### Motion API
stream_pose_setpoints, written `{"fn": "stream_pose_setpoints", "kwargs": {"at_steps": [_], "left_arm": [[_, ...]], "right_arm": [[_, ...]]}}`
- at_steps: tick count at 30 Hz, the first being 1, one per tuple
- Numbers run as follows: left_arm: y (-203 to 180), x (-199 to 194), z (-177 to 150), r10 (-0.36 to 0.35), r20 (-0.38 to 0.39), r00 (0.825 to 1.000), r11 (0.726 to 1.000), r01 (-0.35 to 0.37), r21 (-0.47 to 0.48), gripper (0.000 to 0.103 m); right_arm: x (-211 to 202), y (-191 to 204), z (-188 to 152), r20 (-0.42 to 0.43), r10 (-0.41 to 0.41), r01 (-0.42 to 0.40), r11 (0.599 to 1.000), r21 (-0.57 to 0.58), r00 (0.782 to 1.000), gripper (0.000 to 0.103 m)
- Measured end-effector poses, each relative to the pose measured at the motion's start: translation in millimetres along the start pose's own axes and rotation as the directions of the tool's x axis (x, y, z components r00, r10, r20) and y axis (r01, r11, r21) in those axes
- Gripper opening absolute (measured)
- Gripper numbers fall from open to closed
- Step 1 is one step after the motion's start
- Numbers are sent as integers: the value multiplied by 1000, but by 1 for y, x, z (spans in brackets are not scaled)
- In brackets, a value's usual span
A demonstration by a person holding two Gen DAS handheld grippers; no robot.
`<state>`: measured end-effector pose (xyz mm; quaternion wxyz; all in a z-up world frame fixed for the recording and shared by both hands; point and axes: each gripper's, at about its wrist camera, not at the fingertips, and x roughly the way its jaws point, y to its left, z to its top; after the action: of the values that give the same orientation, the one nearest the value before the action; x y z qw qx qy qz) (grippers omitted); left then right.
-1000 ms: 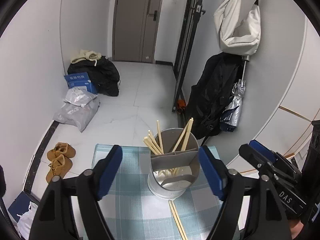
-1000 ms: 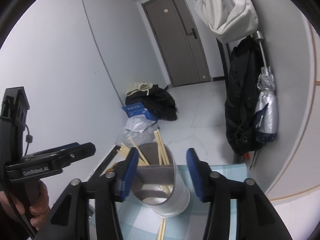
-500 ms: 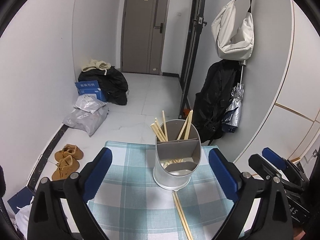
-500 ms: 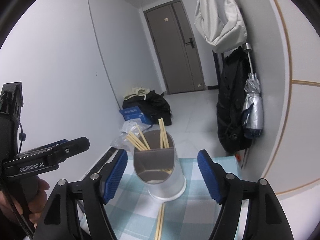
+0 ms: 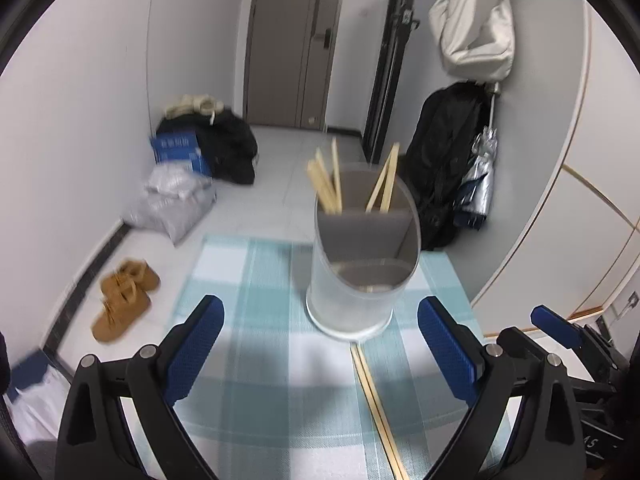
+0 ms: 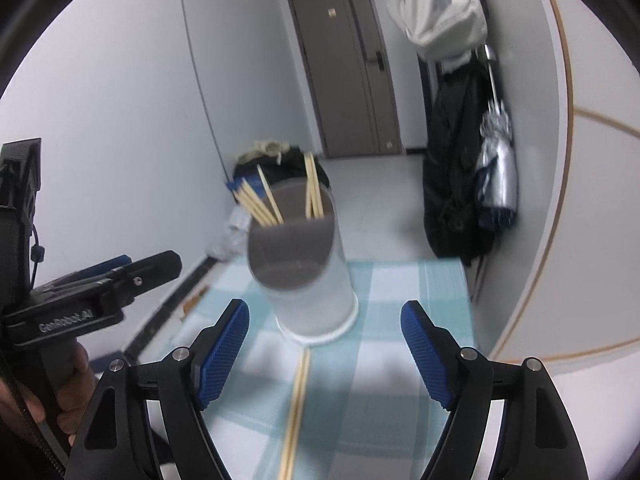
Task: Organize utensils
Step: 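Move both open tools back down to the last chopsticks on the cloth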
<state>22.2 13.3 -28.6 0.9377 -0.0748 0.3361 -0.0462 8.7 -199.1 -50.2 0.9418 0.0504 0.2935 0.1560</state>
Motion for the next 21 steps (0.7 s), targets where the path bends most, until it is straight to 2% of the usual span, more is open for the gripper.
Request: {"fn": "stream_pose_setpoints", "kwargs": {"at_steps": [6,7,10,13,18,21], "left_arm": [[17,31,-24,11,-48,999,1000,-11,-3,95],[21,35,-25,29,-66,997,999,-30,-16,95],[28,39,-23,24,-91,996,999,-28,-42,95],[33,38,-22,50,-82,995,998,-53,-39,95],[47,46,-19,37,-126,991,996,-47,-82,95],[58,50,-18,36,-147,989,992,-53,-117,95]], "right_arm": [[29,-13,-17,-99,-58,62,997,38,993,78],[36,-16,-20,-128,-61,68,996,50,990,78],[47,-17,-29,-178,-72,84,995,56,981,78],[63,-12,-36,-237,-85,95,995,30,968,78],[94,-2,-43,-332,-85,86,996,-15,940,75],[112,6,-49,-374,-99,90,995,-43,922,70]]}}
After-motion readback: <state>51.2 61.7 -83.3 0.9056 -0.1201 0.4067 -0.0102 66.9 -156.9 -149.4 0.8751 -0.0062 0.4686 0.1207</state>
